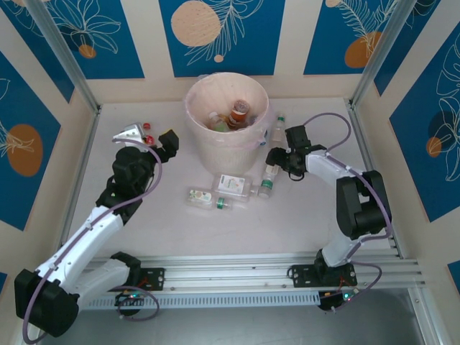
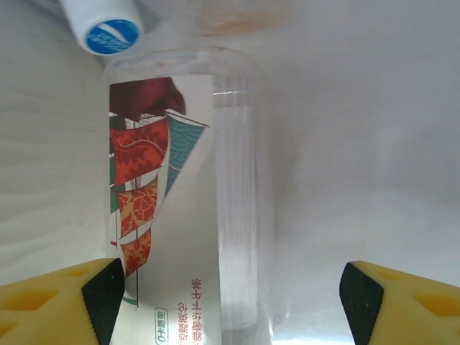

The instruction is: Put the plastic bottles in the bin

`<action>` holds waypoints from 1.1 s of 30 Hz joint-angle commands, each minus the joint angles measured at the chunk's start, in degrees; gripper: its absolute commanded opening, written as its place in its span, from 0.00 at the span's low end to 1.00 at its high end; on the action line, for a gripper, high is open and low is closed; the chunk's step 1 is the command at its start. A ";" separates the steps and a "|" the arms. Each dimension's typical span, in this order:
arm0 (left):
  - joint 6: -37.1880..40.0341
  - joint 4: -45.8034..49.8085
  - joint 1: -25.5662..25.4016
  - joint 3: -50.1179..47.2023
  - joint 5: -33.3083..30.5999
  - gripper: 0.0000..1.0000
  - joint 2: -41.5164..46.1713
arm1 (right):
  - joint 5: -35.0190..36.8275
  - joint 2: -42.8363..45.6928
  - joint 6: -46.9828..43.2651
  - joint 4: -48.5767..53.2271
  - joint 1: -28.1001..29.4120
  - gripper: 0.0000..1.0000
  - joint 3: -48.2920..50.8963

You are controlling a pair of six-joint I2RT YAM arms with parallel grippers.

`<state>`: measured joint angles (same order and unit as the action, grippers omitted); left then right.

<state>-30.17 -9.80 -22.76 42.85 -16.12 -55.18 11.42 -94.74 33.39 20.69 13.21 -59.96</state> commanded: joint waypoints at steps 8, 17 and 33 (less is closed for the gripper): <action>-1.64 -0.08 1.05 -0.48 0.14 1.00 0.11 | -0.70 0.23 2.84 1.05 -0.54 0.95 -4.41; -1.37 0.83 1.58 -1.01 -0.43 1.00 0.86 | 0.00 -12.62 5.09 4.83 -0.50 1.00 -15.47; -1.99 1.54 2.81 -1.41 0.28 1.00 0.03 | -1.07 -16.78 -0.02 5.06 0.94 0.77 -16.61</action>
<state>-31.31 -8.47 -20.88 41.87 -16.12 -55.16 10.96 -112.95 34.52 26.04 13.89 -77.91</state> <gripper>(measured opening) 0.999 0.783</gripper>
